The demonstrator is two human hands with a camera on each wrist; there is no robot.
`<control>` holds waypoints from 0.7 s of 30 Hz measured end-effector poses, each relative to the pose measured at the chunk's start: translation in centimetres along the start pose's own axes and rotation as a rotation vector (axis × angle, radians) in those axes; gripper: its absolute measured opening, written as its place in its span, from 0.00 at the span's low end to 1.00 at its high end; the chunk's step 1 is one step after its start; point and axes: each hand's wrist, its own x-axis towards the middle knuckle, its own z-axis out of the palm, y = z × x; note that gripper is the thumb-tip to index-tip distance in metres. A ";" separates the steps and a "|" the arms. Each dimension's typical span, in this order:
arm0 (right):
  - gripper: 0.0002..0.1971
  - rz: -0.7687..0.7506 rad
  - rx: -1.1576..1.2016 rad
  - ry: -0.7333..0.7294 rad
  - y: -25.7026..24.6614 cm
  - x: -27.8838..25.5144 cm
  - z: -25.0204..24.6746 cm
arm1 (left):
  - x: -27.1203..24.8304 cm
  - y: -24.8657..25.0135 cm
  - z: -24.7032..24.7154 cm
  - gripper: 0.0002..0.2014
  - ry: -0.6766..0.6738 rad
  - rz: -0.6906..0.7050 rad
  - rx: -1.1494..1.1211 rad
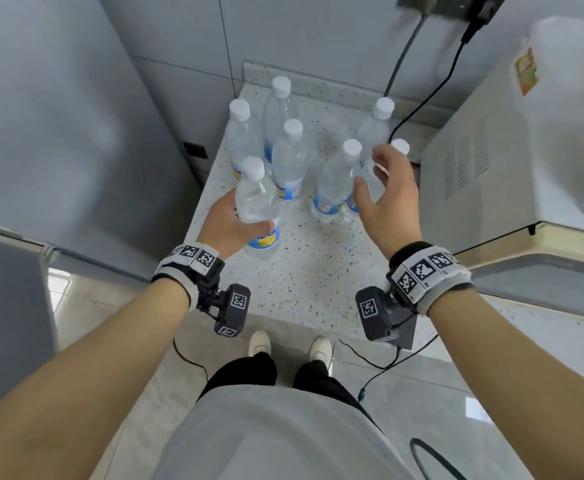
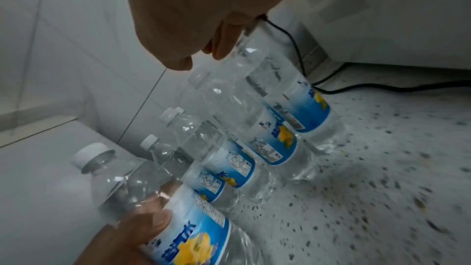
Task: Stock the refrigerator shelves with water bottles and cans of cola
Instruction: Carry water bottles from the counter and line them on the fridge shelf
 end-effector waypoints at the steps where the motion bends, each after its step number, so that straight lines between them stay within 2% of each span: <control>1: 0.27 -0.007 -0.001 -0.027 -0.3 0.8 0.4 | -0.4 0.2 -0.2 0.20 0.007 -0.006 0.013; 5: 0.35 0.057 0.078 -0.117 -1.0 2.6 2.2 | -2.2 1.0 -0.7 0.18 0.024 -0.037 0.070; 11: 0.25 0.166 0.114 -0.183 -0.1 2.7 4.6 | -5.0 1.0 -2.0 0.19 0.057 -0.049 0.069; 15: 0.26 0.155 0.118 -0.190 0.8 2.2 5.6 | -6.4 0.2 -2.6 0.20 0.086 -0.061 0.067; 21: 0.34 0.209 0.066 -0.237 0.7 2.3 6.6 | -7.4 -1.3 -3.7 0.20 0.083 -0.099 0.062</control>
